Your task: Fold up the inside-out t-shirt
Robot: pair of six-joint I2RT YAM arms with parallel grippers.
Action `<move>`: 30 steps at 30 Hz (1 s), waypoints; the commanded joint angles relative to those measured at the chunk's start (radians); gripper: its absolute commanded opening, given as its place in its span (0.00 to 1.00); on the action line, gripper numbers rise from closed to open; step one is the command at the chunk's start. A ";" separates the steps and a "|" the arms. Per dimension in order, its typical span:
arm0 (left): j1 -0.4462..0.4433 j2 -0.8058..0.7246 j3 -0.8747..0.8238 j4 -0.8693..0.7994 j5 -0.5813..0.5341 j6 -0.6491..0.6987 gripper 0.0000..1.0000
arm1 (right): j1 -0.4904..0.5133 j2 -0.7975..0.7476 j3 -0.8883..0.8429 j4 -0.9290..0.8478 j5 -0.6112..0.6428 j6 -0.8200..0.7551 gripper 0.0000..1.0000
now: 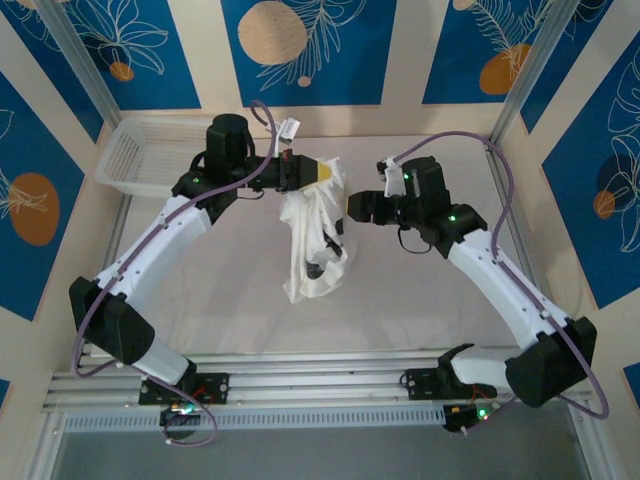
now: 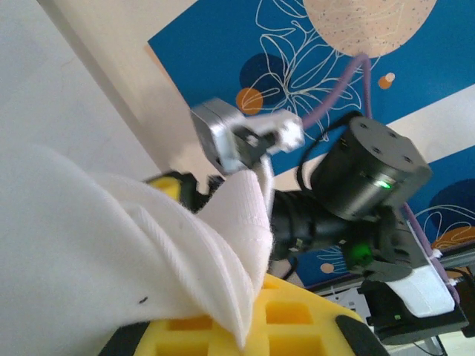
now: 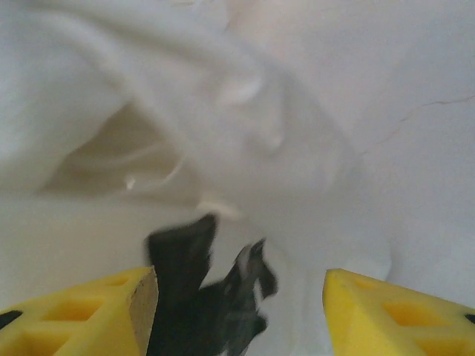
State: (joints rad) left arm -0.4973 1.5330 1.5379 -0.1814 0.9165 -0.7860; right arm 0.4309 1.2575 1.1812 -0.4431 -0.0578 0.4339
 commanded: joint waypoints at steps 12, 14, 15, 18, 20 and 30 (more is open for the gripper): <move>0.010 -0.069 0.065 -0.202 -0.060 0.178 0.00 | -0.018 0.155 0.064 0.210 -0.236 0.052 0.00; 0.073 -0.079 0.048 -0.271 -0.132 0.214 0.00 | -0.044 0.099 0.084 0.148 -0.283 0.089 0.00; 0.109 -0.080 0.030 -0.308 -0.183 0.243 0.00 | -0.066 0.057 0.082 0.142 -0.334 0.123 0.00; 0.194 -0.065 -0.063 -0.299 -0.240 0.291 0.00 | -0.145 -0.068 0.034 0.197 -0.456 0.251 0.00; 0.221 -0.040 -0.111 -0.270 -0.218 0.294 0.00 | -0.193 -0.127 0.009 0.234 -0.525 0.326 0.00; 0.190 -0.133 -0.223 -0.174 -0.240 0.358 0.53 | -0.238 -0.118 -0.013 0.289 -0.627 0.424 0.00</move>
State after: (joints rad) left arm -0.2790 1.4803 1.3140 -0.3573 0.7300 -0.5301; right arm 0.1993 1.1099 1.1835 -0.1715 -0.6296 0.8127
